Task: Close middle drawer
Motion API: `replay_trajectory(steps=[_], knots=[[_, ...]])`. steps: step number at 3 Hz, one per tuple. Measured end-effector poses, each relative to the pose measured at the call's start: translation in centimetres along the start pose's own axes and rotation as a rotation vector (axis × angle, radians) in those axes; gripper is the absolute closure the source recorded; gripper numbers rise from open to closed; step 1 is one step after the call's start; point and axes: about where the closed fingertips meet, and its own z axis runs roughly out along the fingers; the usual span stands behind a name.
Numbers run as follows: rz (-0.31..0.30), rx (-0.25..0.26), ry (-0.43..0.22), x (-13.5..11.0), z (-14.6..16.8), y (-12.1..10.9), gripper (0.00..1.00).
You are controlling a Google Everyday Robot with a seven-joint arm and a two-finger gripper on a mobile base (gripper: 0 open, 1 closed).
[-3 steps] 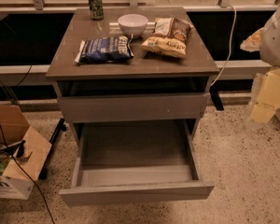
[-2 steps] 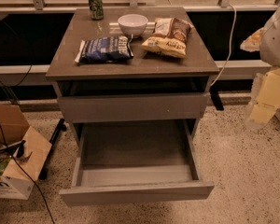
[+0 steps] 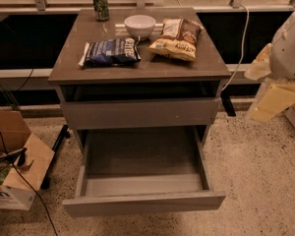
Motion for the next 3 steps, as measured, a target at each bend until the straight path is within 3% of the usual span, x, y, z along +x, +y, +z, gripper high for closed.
replay_trajectory(steps=[2,3], knots=[[-0.043,-0.017,-0.065,0.9,6.0,1.7,0.84],[-0.048,-0.046,-0.103,2.9,12.1,2.3,1.0]])
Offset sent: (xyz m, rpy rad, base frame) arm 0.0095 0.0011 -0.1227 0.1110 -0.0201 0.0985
